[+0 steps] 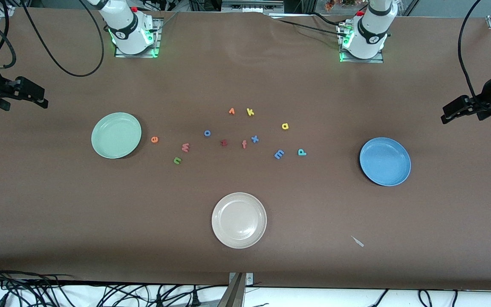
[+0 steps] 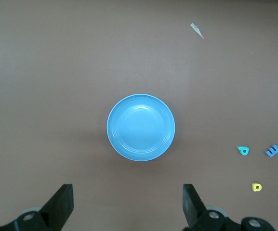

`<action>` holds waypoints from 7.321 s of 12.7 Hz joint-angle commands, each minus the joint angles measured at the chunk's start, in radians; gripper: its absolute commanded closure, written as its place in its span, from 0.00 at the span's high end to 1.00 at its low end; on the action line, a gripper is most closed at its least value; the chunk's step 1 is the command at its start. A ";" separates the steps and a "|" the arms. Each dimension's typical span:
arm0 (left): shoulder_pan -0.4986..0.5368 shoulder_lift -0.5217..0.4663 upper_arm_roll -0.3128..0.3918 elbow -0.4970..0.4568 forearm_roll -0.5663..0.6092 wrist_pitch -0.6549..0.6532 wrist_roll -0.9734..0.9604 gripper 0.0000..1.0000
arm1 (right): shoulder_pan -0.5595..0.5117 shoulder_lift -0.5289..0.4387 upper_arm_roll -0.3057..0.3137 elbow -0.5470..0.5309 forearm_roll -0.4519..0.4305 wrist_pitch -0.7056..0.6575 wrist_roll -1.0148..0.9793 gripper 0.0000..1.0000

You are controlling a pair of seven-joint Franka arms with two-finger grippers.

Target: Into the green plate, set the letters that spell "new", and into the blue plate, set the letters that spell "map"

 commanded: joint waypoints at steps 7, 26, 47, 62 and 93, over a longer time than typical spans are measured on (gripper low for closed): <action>0.005 -0.011 -0.002 -0.016 -0.027 0.012 0.000 1.00 | -0.005 -0.005 0.003 -0.005 0.013 -0.003 0.003 1.00; 0.005 -0.011 -0.002 -0.017 -0.027 0.012 -0.002 1.00 | -0.005 -0.008 0.003 -0.007 0.014 -0.014 0.003 1.00; 0.004 -0.011 -0.002 -0.019 -0.027 0.010 0.000 1.00 | -0.005 -0.011 -0.001 -0.007 0.010 -0.040 0.003 1.00; 0.004 -0.011 -0.003 -0.025 -0.027 0.012 -0.002 1.00 | -0.005 -0.013 -0.001 -0.010 0.008 -0.048 0.003 1.00; -0.346 0.639 -0.330 -0.005 0.164 0.510 -0.437 1.00 | 0.374 0.269 -0.003 -0.679 -0.038 0.922 1.229 0.93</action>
